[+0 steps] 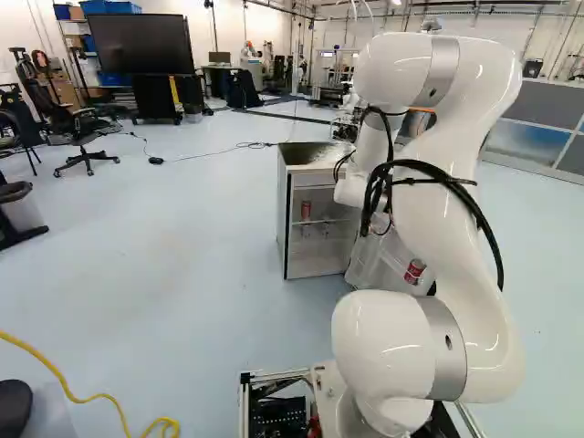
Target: Grab a drink from the fridge
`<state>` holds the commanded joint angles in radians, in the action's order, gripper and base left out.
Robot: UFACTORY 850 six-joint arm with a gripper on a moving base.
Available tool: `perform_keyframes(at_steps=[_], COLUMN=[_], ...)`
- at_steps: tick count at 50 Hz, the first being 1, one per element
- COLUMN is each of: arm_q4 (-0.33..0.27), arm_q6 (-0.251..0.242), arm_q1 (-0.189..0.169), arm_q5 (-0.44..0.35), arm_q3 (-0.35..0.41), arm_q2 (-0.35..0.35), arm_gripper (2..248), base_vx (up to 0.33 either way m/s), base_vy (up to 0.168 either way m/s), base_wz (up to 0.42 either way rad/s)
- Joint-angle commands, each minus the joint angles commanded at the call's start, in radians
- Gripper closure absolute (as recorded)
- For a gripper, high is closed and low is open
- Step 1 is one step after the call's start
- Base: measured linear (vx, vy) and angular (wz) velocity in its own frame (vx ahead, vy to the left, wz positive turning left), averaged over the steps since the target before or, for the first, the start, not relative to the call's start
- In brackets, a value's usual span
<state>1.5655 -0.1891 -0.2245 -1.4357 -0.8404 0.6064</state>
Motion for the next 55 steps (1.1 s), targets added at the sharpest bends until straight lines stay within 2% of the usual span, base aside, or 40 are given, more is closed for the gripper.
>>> perform_keyframes(at_steps=[33, 44, 55], arm_q4=[-0.350, -0.463, -0.578], arm_q6=[0.000, 0.000, 0.000], arm_q1=[0.122, 0.163, 0.174], arm_q5=[-0.029, -0.038, -0.048], arm_q3=[0.224, 0.248, 0.234], arm_q2=[-0.127, -0.135, -0.098], arm_gripper=[3, 3, 3], base_vx=[0.000, 0.000, 0.000], base_vy=[0.000, 0.000, 0.000], base_wz=[0.000, 0.000, 0.000])
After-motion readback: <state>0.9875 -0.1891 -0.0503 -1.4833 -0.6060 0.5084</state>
